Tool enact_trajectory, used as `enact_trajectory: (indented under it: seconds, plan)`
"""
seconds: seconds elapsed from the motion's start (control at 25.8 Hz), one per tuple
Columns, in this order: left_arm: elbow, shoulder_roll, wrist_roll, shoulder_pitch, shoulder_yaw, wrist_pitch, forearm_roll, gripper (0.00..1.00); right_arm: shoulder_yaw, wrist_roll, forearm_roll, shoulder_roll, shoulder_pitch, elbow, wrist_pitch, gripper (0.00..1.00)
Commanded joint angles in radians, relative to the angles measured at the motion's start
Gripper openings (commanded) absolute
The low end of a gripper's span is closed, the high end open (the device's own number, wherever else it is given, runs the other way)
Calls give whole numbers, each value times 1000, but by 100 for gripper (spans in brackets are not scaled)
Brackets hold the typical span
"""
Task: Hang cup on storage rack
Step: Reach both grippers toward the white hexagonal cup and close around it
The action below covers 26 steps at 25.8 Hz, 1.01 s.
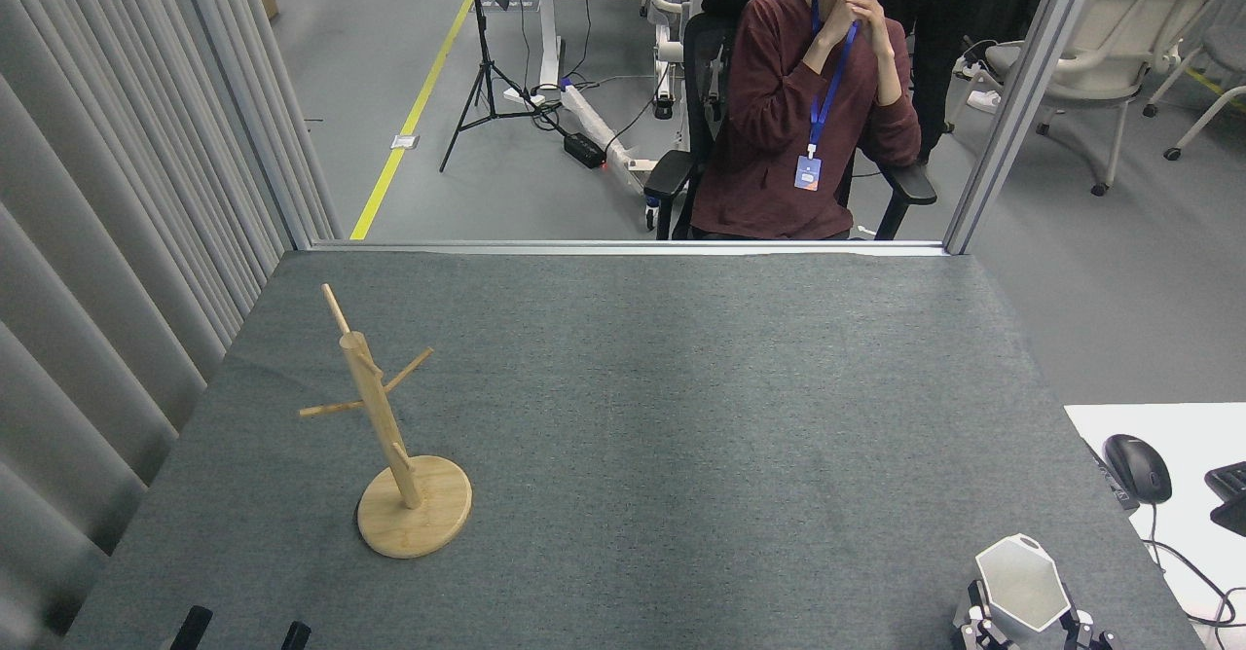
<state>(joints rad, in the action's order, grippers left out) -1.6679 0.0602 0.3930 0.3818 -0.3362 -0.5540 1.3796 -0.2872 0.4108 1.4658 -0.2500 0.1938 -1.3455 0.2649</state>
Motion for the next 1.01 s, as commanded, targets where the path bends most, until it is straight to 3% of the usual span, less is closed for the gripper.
enact_trajectory:
  seconds: [0.0,0.16,0.27,0.43,0.58,0.78,0.97]
  plan:
    - [1,4,0,-46,39,-61,21,99,-12,19,-7,-34,3,-83,8,50]
    - [22,-6,1,-161,207,-89,242,99,-4,25,-2,-48,4,-244,10,49]
    - [54,-28,0,-198,330,-89,328,99,77,20,16,24,-14,-294,-1,49]
    - [100,-40,-17,-222,439,-90,328,99,154,20,73,112,-56,-299,5,50]
    - [148,-85,-56,-236,493,-90,331,99,279,20,97,187,-62,-300,-4,50]
    - [172,-123,-76,-248,500,-86,380,99,439,20,269,281,-20,-305,-21,50]
    - [177,-134,-69,-258,499,-49,409,99,510,20,289,285,-1,-316,-53,50]
